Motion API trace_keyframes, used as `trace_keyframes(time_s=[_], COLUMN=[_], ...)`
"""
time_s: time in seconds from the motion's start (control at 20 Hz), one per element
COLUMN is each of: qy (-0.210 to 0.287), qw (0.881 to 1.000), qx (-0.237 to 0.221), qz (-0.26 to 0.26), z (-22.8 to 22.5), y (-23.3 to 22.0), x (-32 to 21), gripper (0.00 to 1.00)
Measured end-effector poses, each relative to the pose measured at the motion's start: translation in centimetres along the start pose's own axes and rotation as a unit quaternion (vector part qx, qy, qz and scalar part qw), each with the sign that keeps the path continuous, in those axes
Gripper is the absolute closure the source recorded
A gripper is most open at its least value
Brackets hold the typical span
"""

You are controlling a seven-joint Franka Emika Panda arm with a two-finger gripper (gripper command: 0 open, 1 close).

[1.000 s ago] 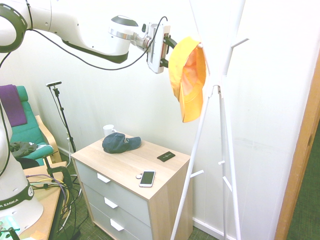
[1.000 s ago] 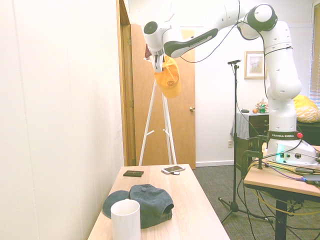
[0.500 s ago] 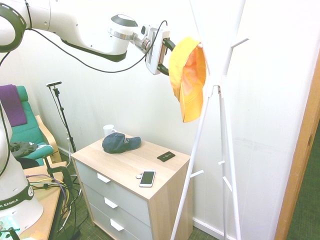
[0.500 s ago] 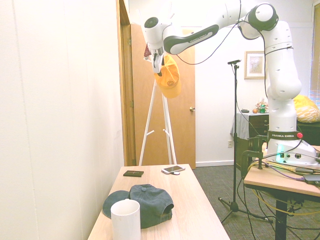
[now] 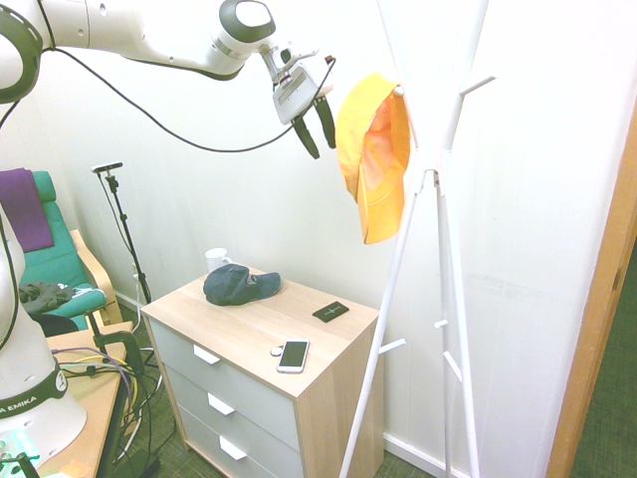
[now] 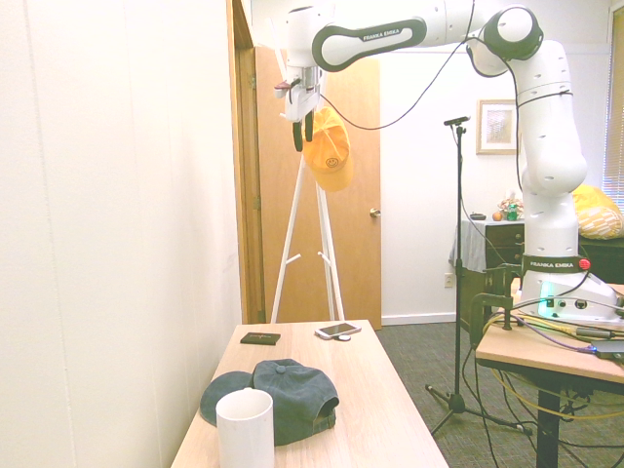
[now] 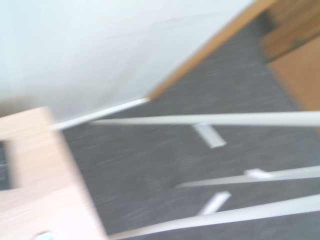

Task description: Hang the cap

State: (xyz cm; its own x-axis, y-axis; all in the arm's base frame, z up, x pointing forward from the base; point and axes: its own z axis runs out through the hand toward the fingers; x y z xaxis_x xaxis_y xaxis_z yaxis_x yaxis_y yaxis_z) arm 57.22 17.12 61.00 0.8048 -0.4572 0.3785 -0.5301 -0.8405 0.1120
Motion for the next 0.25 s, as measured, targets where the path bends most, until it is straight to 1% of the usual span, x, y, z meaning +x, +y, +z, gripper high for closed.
trace_keyframes(time_s=[0.1,0.25], qy=[-0.049,-0.112], qw=[0.998,0.989], qx=[0.037,0.094], qz=[-0.006,-0.023], z=[-0.1,-0.6], y=[-0.4,-1.1], x=[-0.7,-1.8], gripper=[0.00,0.00])
